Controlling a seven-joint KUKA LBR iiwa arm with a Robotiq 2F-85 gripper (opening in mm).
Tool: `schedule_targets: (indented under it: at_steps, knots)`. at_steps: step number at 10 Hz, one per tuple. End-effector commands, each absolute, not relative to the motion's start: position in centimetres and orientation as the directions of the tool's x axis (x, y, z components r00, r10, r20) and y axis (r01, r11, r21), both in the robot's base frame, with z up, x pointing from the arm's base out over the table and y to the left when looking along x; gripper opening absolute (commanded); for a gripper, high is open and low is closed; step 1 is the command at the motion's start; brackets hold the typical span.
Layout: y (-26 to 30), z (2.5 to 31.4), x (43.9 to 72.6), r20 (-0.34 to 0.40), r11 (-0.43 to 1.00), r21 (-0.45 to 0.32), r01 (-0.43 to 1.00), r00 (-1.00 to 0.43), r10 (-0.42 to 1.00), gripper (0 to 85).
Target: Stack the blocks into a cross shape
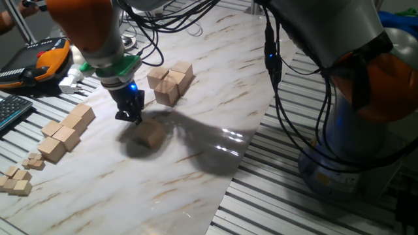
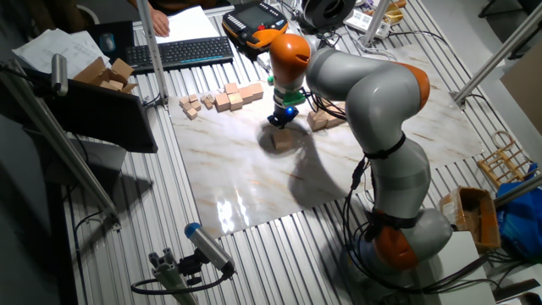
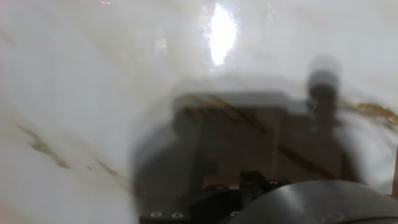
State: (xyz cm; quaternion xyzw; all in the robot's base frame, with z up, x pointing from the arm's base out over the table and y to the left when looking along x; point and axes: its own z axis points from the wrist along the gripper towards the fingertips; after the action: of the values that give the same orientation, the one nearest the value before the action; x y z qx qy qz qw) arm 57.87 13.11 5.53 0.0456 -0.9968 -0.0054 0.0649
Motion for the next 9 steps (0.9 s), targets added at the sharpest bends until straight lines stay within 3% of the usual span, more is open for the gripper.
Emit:
schedule_targets:
  at_steps: [1,5,9]
  knots:
    - [13.8,5.7,58.2,0.126,0.997,0.016,-0.077,-0.989,-0.078,0.0]
    - [18.4,6.6,59.5,0.114,1.000,-0.010,0.015,-0.993,0.016,0.0]
    - [18.5,5.5,58.0,0.124,0.998,-0.061,0.004,-0.992,0.012,0.0]
